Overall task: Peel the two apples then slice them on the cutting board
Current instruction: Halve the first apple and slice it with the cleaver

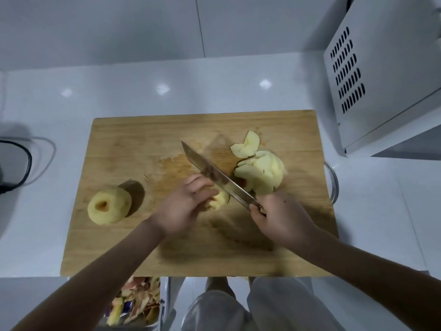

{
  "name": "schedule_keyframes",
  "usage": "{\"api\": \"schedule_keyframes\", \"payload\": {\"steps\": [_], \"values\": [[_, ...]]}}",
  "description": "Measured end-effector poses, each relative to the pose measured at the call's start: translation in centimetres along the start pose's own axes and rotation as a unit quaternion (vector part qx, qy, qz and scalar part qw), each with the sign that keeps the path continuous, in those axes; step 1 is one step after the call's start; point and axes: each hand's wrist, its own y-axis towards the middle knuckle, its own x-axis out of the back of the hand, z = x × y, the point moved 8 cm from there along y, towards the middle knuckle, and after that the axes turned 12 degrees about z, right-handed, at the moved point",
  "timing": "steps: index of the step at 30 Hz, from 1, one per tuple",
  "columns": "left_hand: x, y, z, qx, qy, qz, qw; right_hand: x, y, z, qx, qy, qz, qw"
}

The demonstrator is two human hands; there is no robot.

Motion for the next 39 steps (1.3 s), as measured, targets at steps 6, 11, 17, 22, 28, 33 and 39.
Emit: {"api": "schedule_keyframes", "payload": {"steps": [6,11,17,22,28,33,39], "values": [[-0.3,0.2,0.1,-0.038,0.008,0.01,0.999,-1.0,0.6,0.5,-0.021,-0.029,0.019,0.999],[-0.9,0.3,0.8,-0.055,0.003,-0.006,0.998,-2.2,2.6,0.5,-0.045,0.005,0.024,0.999],[-0.8,0.6,0.9,-0.071,0.017,0.009,0.997,-1.2,0.1,0.7,-0.056,-0.027,0.029,0.998],[-1.1,0.6,1.0,-0.068,0.018,0.015,0.997,-1.0,-0.1,1.0,-0.065,-0.03,0.049,0.996],[-0.8,0.5,0.8,-0.067,0.028,0.002,0.997,-2.3,2.2,0.9,-0.065,-0.004,0.032,0.997],[-0.5,0.5,0.6,-0.07,0.025,-0.001,0.997,-2.4,1.5,0.6,-0.062,0.003,0.02,0.998],[-0.6,0.6,0.8,-0.078,0.022,-0.005,0.997,-0.8,-0.2,1.4,-0.057,-0.031,0.03,0.997]]}}
